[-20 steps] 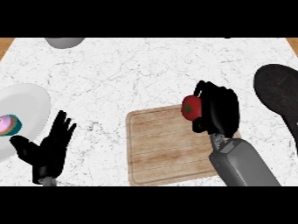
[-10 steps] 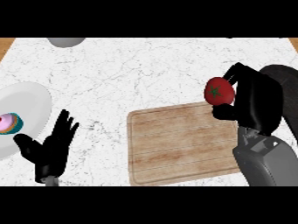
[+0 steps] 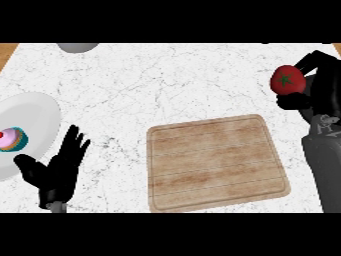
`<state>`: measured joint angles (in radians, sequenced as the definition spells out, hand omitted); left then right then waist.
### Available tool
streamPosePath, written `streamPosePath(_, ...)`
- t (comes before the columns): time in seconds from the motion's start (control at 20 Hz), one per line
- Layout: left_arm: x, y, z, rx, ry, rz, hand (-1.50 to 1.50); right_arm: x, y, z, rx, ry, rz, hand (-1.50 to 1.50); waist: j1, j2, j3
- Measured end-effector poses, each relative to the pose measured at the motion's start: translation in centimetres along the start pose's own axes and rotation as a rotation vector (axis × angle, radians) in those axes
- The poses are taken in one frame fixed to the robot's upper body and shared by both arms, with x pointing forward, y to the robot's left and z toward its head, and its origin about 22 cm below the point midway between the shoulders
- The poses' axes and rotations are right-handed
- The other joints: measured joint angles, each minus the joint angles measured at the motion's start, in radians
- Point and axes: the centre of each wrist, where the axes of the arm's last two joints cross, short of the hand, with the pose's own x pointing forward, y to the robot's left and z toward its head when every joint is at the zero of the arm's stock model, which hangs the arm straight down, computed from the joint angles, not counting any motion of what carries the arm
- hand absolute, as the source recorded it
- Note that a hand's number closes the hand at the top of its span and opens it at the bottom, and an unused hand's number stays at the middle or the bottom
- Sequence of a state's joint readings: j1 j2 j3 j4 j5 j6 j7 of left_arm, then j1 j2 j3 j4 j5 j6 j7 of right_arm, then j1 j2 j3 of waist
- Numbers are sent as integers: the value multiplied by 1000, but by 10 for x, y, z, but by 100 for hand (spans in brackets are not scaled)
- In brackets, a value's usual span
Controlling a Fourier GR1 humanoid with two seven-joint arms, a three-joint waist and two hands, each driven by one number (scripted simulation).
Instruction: Pick the tomato from the cutting board and place it in the pan
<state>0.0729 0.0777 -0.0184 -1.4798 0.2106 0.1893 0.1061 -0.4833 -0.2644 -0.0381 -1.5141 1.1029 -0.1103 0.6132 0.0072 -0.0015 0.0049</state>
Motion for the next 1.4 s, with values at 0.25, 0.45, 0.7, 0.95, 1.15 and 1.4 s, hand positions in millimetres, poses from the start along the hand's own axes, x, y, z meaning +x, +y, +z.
streamPosePath(0.25,2,-5,0,-7,2,-5,0,-49,12,-42,-36,33,31,150,8,3,0)
streamPosePath(0.45,1,-10,-2,-14,-3,-2,0,-85,23,-69,-61,59,49,150,20,9,1)
streamPosePath(0.7,5,-10,-5,-35,-3,-7,0,-131,26,-91,-59,92,22,150,33,15,3)
streamPosePath(0.95,7,-17,-8,-47,-7,-10,0,-174,24,-96,-17,166,114,-150,52,26,3)
streamPosePath(1.15,7,-20,-8,-60,-18,-11,0,-193,27,-94,80,211,109,-150,65,31,5)
streamPosePath(1.4,8,-22,-9,-68,-21,-10,0,-198,29,-94,64,179,42,-150,73,34,7)
